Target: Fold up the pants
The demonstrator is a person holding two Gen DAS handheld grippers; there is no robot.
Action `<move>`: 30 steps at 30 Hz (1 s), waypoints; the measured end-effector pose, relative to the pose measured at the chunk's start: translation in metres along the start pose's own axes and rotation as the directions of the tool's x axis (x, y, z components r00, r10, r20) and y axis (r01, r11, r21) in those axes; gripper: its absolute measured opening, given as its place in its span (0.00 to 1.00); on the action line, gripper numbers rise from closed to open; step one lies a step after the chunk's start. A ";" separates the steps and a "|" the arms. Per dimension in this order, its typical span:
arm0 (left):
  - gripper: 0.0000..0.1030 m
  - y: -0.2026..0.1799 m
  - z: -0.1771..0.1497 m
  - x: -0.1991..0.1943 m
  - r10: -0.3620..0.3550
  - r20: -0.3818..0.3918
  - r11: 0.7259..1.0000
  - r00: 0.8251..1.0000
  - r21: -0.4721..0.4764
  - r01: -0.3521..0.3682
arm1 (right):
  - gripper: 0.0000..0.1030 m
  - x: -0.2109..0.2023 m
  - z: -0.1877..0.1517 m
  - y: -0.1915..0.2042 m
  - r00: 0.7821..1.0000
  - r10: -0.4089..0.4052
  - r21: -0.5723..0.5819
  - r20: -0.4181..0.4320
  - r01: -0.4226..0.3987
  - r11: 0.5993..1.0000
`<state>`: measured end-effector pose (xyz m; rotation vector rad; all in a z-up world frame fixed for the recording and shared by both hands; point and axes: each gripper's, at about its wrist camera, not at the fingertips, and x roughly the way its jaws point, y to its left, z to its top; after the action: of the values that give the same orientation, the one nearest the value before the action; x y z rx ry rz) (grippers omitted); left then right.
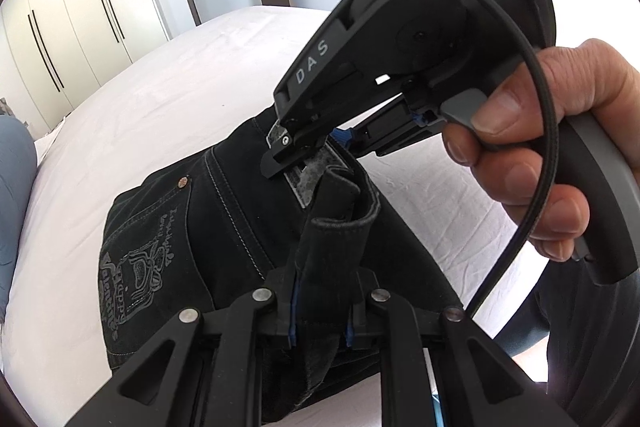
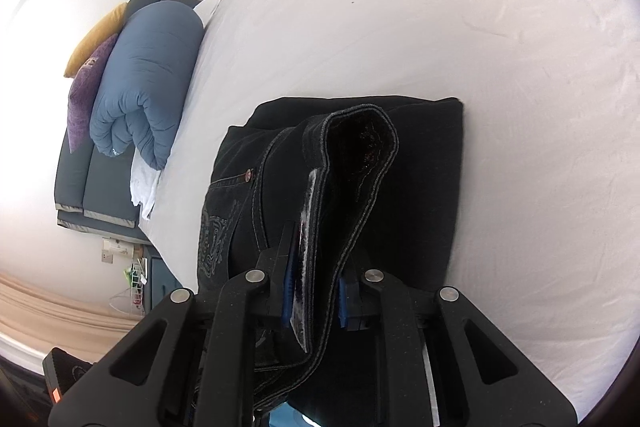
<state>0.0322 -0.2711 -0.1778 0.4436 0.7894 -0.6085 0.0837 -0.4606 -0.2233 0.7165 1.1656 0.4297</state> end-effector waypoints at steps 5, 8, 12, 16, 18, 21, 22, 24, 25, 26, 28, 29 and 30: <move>0.16 -0.006 -0.001 0.015 -0.012 -0.016 1.000 1.000 0.021 0.012 | 0.14 -0.001 -0.006 -0.016 1.000 0.003 0.031 0.019 -0.003 1.000; 0.18 0.006 -0.010 0.033 -0.007 -0.030 0.999 1.000 0.039 0.008 | 0.14 0.004 -0.010 -0.026 1.000 -0.005 0.050 0.026 0.003 0.999; 0.20 0.011 -0.006 0.038 -0.010 -0.028 0.999 1.000 0.037 0.011 | 0.13 0.009 -0.014 -0.038 0.998 0.030 0.076 0.058 -0.035 0.996; 0.27 0.013 -0.009 0.035 -0.022 -0.010 0.999 1.000 0.040 0.023 | 0.13 0.012 -0.017 -0.049 0.994 0.082 0.106 0.073 -0.090 0.990; 0.40 0.016 -0.012 0.030 -0.054 0.000 0.998 0.999 0.024 0.054 | 0.14 0.012 -0.019 -0.052 0.992 0.107 0.128 0.073 -0.116 0.985; 0.64 0.026 -0.018 0.016 -0.090 0.022 0.996 0.996 -0.001 0.090 | 0.17 0.009 -0.023 -0.049 0.993 0.094 0.114 0.077 -0.102 0.988; 0.67 0.030 -0.020 0.010 -0.099 0.031 0.995 0.995 -0.010 0.099 | 0.19 0.008 -0.024 -0.049 0.992 0.094 0.124 0.081 -0.103 0.987; 0.70 0.040 -0.024 -0.006 -0.117 0.054 0.992 0.992 -0.032 0.118 | 0.26 0.002 -0.025 -0.051 0.991 0.092 0.150 0.101 -0.106 0.983; 0.70 0.047 -0.026 -0.013 -0.118 0.063 0.992 0.991 -0.045 0.121 | 0.29 -0.004 -0.024 -0.054 0.989 0.086 0.158 0.117 -0.104 0.982; 0.70 0.057 -0.028 -0.020 -0.121 0.071 0.990 0.990 -0.066 0.126 | 0.30 -0.011 -0.025 -0.055 0.987 0.077 0.168 0.138 -0.100 0.981; 0.70 0.080 -0.031 -0.032 -0.125 0.089 0.984 0.988 -0.120 0.135 | 0.42 -0.027 -0.024 -0.058 0.985 0.037 0.192 0.170 -0.070 0.979; 0.70 0.094 -0.031 -0.034 -0.118 0.094 0.981 0.989 -0.146 0.131 | 0.42 -0.036 -0.024 -0.056 0.981 0.041 0.196 0.192 -0.079 0.977; 0.70 0.107 -0.031 -0.035 -0.106 0.097 0.977 0.990 -0.174 0.122 | 0.42 -0.043 -0.024 -0.051 0.978 0.070 0.184 0.198 -0.107 0.977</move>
<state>0.0667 -0.1618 -0.1558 0.2055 0.7827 -0.6527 0.0437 -0.5178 -0.2357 0.9608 1.0055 0.3167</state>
